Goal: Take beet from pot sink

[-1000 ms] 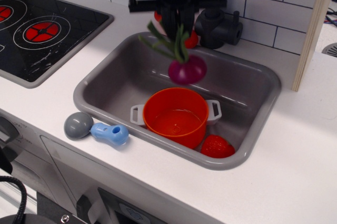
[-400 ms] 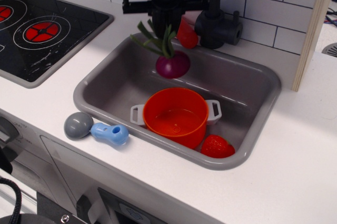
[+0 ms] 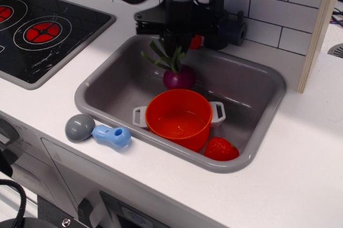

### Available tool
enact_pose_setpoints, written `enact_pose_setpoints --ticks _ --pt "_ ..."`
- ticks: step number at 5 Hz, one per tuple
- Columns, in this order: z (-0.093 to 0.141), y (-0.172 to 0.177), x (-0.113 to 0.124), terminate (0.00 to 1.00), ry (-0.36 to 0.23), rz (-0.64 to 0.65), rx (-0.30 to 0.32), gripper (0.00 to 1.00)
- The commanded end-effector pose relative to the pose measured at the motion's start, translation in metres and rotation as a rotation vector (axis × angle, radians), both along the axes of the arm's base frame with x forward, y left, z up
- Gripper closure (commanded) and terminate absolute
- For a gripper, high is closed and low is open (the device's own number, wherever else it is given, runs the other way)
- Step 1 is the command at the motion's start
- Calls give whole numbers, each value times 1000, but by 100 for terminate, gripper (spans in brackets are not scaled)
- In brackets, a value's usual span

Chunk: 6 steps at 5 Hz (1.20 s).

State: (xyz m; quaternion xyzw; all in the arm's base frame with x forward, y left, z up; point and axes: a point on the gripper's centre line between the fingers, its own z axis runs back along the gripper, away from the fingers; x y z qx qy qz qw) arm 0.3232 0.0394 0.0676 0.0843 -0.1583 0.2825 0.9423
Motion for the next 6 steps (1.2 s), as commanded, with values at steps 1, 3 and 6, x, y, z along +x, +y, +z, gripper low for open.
enact_pose_setpoints --ticks 1,3,6 --pt "6 5 4 0 4 12 -3 0" --pt "31 2 -4 0 -47 17 -39 0" --pt "57 -2 -12 100 -32 -38 -90 0"
